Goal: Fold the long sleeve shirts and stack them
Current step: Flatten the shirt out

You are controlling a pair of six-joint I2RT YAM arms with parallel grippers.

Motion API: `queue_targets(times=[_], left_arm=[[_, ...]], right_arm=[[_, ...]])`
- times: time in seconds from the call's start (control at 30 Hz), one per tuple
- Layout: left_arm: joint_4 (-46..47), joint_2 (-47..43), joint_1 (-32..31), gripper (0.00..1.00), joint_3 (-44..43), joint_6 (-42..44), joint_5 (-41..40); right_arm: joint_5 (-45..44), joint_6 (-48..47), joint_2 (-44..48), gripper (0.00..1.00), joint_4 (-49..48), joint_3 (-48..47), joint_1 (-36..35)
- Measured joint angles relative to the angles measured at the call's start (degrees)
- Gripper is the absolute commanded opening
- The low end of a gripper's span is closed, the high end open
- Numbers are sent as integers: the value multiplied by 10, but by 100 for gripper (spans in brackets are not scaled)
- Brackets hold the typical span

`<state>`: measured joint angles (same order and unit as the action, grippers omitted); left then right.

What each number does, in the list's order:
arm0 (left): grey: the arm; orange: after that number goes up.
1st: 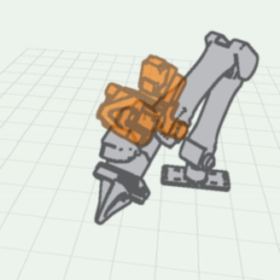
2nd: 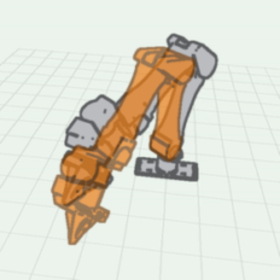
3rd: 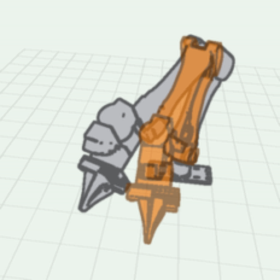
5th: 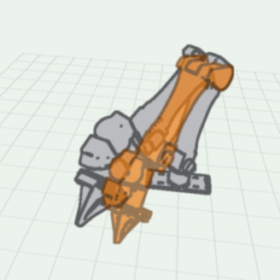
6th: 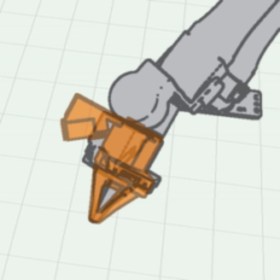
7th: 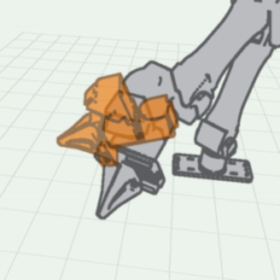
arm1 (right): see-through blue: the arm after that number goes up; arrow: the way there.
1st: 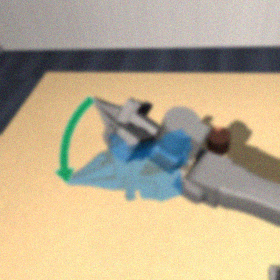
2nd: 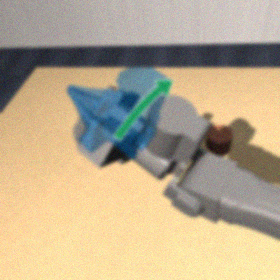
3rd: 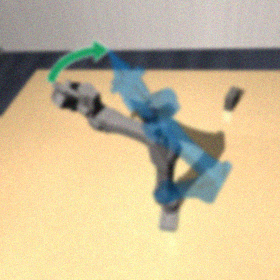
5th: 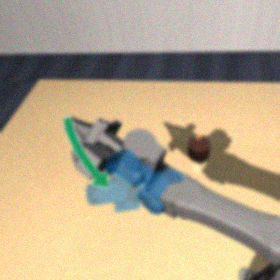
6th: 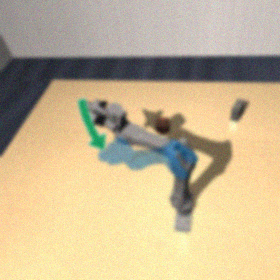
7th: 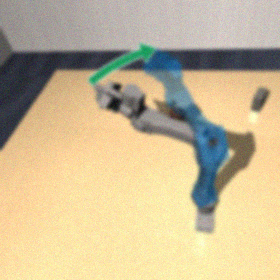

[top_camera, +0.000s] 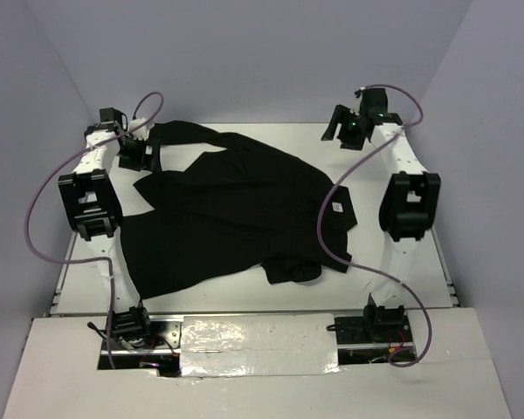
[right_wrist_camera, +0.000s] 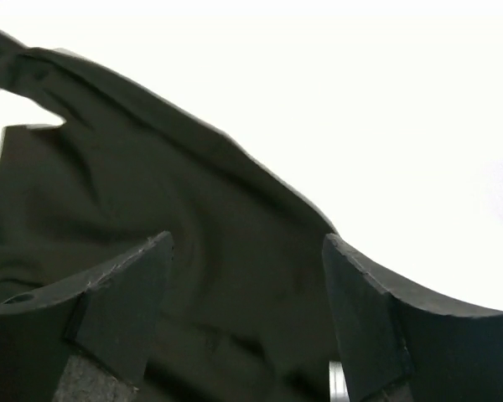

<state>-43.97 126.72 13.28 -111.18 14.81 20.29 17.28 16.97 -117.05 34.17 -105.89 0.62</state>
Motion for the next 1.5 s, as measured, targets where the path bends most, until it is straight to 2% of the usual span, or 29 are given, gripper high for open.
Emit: queue_targets(times=[0.13,0.23,0.33,0.4,0.43,0.57,0.6,0.63,0.67,0.7,0.73,0.77,0.8,0.83,0.87,0.93,1.07,1.2,1.3,1.4,1.43,1.5], left_arm=[[21,46,-4,99,-20,-17,-40],[39,61,-6,99,-24,-28,-59],[57,85,-8,97,-47,-30,-69],[78,94,-9,91,-46,-28,-73],[86,94,-9,81,-43,-29,-67],[116,89,-9,64,-21,-14,-38],[120,82,-8,61,-8,-12,-29],[128,75,-8,56,7,-10,-19],[130,68,-8,55,19,-9,-6],[130,59,-8,54,35,-9,11],[129,54,-8,53,44,-7,24],[124,50,-8,47,52,-6,43],[117,49,-8,39,55,-5,60],[108,49,-9,31,56,-3,76],[97,49,-9,15,56,0,87],[73,49,-10,1,57,1,102],[48,49,-9,0,59,0,110],[53,36,8,0,71,-9,76],[80,5,45,0,113,-20,39],[108,-38,78,0,171,-29,30],[116,-49,83,3,186,-30,32],[120,-74,83,16,216,-26,31]], right_arm=[[6,-22,-148,84,30,-159,-30],[9,-27,-211,87,52,-207,-54],[9,-26,-244,90,71,-213,-71],[9,-23,-259,90,87,-213,-80],[11,-19,-261,90,90,-219,-81],[6,-16,-270,86,108,-236,-89],[3,-16,-271,82,108,-235,-91],[-1,-16,-271,69,109,-235,-94],[-6,-17,-271,62,109,-234,-96],[-9,-14,-271,48,109,-231,-99],[-11,-16,-271,40,110,-228,-101],[-16,-13,-271,31,110,-223,-103],[-22,-9,-271,15,111,-221,-104],[-28,-8,-271,8,110,-220,-104],[-36,-4,-271,0,109,-218,-104],[-40,4,-268,0,103,-209,-104],[-46,21,-240,0,81,-158,-96],[-52,50,-184,0,46,-60,-67],[-56,61,-140,0,19,7,-39],[-41,70,-132,0,-5,15,-24],[-34,73,-132,0,-12,15,-25],[-29,76,-133,0,-19,15,-34]])
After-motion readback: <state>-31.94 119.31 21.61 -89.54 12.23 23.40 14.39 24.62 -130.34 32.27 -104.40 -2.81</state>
